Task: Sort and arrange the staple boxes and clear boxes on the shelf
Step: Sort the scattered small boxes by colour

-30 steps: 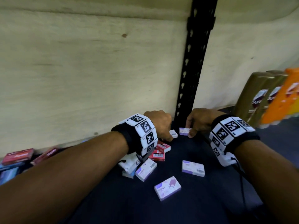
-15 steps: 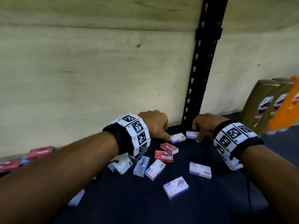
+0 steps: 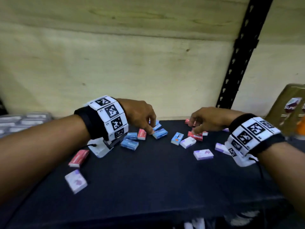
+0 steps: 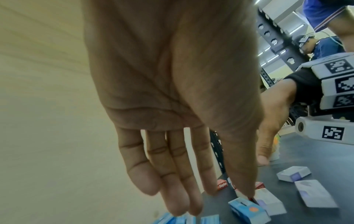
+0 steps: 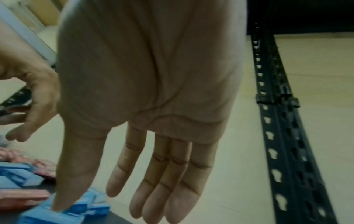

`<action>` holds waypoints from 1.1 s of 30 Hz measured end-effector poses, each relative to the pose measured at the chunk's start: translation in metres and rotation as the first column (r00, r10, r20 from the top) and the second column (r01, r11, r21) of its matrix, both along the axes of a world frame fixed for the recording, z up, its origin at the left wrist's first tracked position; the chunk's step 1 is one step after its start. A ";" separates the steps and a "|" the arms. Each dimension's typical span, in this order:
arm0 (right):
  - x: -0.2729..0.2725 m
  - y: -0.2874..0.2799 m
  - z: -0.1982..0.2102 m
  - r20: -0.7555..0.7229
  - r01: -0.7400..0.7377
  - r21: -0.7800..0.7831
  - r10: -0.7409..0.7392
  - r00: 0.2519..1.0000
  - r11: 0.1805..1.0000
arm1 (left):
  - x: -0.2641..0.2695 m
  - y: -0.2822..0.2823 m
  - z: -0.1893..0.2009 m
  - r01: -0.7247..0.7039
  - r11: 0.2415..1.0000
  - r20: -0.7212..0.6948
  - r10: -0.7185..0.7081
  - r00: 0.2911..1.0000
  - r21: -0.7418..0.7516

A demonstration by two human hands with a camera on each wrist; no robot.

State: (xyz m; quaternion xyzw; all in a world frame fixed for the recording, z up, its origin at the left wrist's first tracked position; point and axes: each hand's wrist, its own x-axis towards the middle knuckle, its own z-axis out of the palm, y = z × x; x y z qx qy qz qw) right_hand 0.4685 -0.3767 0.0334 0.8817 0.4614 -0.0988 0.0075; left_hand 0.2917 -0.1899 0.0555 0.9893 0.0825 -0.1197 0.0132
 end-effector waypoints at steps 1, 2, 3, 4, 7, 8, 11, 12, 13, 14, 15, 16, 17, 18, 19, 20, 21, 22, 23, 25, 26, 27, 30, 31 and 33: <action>-0.009 0.004 -0.001 -0.008 -0.025 -0.010 0.025 1.000 1.000 | -0.016 0.002 0.001 -0.014 1.000 -0.002 0.014 1.000 -0.011; -0.017 0.008 -0.004 -0.018 -0.043 -0.018 0.043 0.999 0.999 | -0.032 0.004 0.001 -0.027 0.999 -0.003 0.027 1.000 -0.018; -0.023 0.012 -0.007 -0.026 -0.047 -0.028 0.047 0.999 0.998 | -0.047 0.007 0.001 -0.036 0.999 -0.003 0.035 0.999 -0.020; -0.028 0.015 -0.010 -0.027 -0.044 -0.042 0.043 0.999 0.998 | -0.061 0.009 0.000 -0.044 0.999 -0.007 0.044 0.999 -0.019; -0.043 0.023 -0.021 0.017 0.004 -0.105 -0.002 1.000 0.994 | -0.104 0.020 -0.008 -0.078 0.996 -0.038 0.077 0.996 -0.045; -0.045 0.025 -0.023 0.033 0.021 -0.126 -0.017 0.999 0.992 | -0.115 0.024 -0.011 -0.082 0.994 -0.056 0.078 0.995 -0.068; -0.049 0.028 -0.029 0.052 0.072 -0.146 -0.065 0.997 0.987 | -0.144 0.031 -0.023 -0.090 0.989 -0.138 0.074 0.988 -0.118; -0.050 0.029 -0.030 0.051 0.090 -0.152 -0.083 0.995 0.984 | -0.152 0.032 -0.028 -0.094 0.988 -0.163 0.072 0.984 -0.125; -0.051 0.029 -0.031 0.055 0.102 -0.157 -0.094 0.994 0.982 | -0.157 0.032 -0.031 -0.094 0.989 -0.187 0.071 0.980 -0.115; -0.052 0.030 -0.031 0.062 0.110 -0.160 -0.101 0.993 0.981 | -0.161 0.033 -0.035 -0.087 0.992 -0.209 0.067 0.976 -0.090; -0.053 0.030 -0.031 0.068 0.115 -0.162 -0.105 0.992 0.980 | -0.166 0.033 -0.039 -0.081 0.995 -0.226 0.065 0.972 -0.063; -0.054 0.030 -0.032 0.072 0.122 -0.158 -0.111 0.991 0.980 | -0.169 0.035 -0.042 -0.076 0.996 -0.239 0.065 0.969 -0.040; -0.055 0.031 -0.031 0.077 0.125 -0.154 -0.115 0.990 0.980 | -0.171 0.036 -0.045 -0.073 0.997 -0.244 0.065 0.968 -0.024; -0.057 0.032 -0.032 0.080 0.126 -0.151 -0.115 0.990 0.980 | -0.173 0.037 -0.048 -0.071 0.997 -0.241 0.065 0.968 -0.013; -0.058 0.032 -0.032 0.085 0.124 -0.153 -0.112 0.990 0.980 | -0.174 0.038 -0.051 -0.067 0.998 -0.236 0.063 0.970 -0.008; -0.059 0.032 -0.032 0.090 0.124 -0.152 -0.111 0.990 0.981 | -0.175 0.038 -0.053 -0.060 0.998 -0.225 0.056 0.973 -0.012; -0.060 0.032 -0.033 0.095 0.126 -0.151 -0.112 0.989 0.981 | -0.175 0.039 -0.055 -0.049 0.999 -0.210 0.044 0.977 -0.021; -0.059 0.033 -0.034 0.102 0.128 -0.147 -0.114 0.988 0.981 | -0.175 0.040 -0.056 -0.038 0.999 -0.192 0.030 0.981 -0.036; -0.059 0.032 -0.035 0.109 0.130 -0.145 -0.115 0.987 0.981 | -0.174 0.041 -0.057 -0.031 0.998 -0.174 0.021 0.984 -0.053; -0.058 0.031 -0.036 0.105 0.135 -0.140 -0.121 0.987 0.981 | -0.173 0.042 -0.057 -0.032 0.996 -0.159 0.019 0.987 -0.085; -0.058 0.030 -0.035 0.096 0.137 -0.136 -0.124 0.988 0.981 | -0.172 0.041 -0.057 -0.036 0.995 -0.156 0.021 0.988 -0.098; -0.058 0.028 -0.034 0.086 0.136 -0.134 -0.125 0.988 0.982 | -0.169 0.041 -0.057 -0.038 0.993 -0.152 0.021 0.988 -0.109; -0.057 0.019 -0.027 0.038 0.137 -0.096 -0.134 0.990 0.986 | -0.157 0.035 -0.055 -0.030 0.991 -0.128 0.013 0.992 -0.129; -0.056 0.016 -0.023 0.026 0.134 -0.076 -0.133 0.991 0.988 | -0.151 0.033 -0.054 -0.022 0.991 -0.115 0.007 0.993 -0.135; -0.049 0.005 -0.016 0.005 0.144 -0.042 -0.144 0.990 0.989 | -0.134 0.023 -0.052 0.012 0.988 -0.084 -0.025 0.996 -0.151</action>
